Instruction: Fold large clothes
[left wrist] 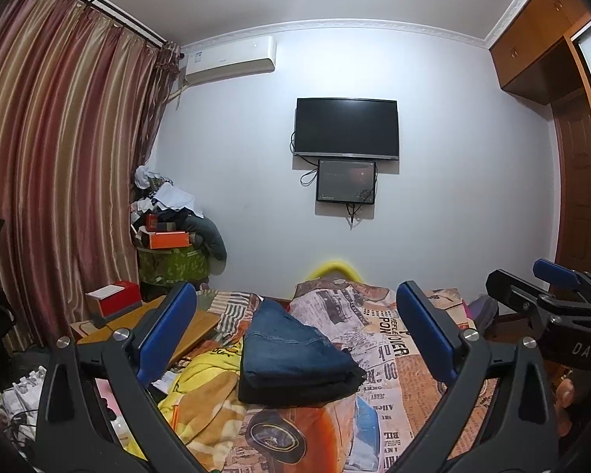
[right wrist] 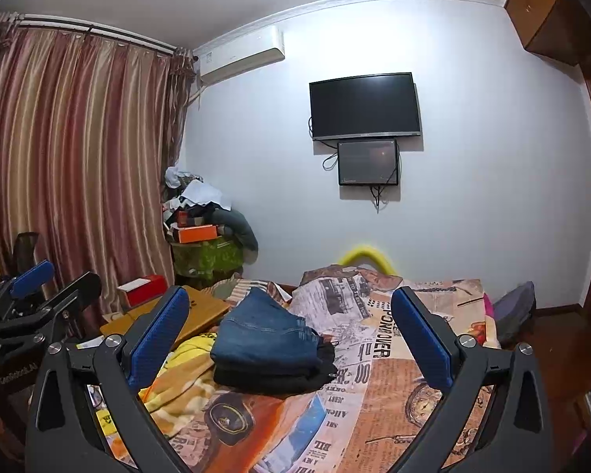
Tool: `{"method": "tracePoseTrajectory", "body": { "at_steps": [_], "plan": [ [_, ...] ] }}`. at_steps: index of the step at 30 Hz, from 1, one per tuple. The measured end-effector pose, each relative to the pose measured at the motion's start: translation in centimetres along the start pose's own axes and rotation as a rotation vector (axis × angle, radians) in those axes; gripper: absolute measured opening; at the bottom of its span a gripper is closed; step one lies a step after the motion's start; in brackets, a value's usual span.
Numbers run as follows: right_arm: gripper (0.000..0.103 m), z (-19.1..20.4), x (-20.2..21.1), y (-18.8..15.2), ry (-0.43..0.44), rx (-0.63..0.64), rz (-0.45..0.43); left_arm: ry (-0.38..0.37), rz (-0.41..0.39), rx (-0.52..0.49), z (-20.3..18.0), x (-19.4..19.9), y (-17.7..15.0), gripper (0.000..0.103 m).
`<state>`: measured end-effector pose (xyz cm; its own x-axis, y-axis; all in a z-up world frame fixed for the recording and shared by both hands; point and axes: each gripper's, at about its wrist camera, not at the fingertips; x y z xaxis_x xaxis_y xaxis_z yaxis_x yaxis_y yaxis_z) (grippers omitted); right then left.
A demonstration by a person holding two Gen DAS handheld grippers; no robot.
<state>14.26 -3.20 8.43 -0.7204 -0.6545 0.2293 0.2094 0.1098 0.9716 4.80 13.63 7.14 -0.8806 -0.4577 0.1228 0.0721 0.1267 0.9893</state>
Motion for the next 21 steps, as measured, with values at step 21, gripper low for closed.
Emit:
{"method": "tracePoseTrajectory", "body": {
  "at_steps": [21],
  "plan": [
    [0.102,1.01,0.3,0.09,0.001,0.037,0.023,-0.007,0.041,0.023,0.19,-0.67,-0.04,0.102]
  ]
}}
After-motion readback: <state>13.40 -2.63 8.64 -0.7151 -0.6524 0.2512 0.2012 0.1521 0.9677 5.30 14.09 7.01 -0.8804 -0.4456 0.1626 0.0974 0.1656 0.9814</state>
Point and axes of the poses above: each gripper's, at about its wrist camera, not at the fingertips, and x roughly against the way its jaws point, z to its left, y to its top, and after that the axes turned 6 degrees about y, right-handed
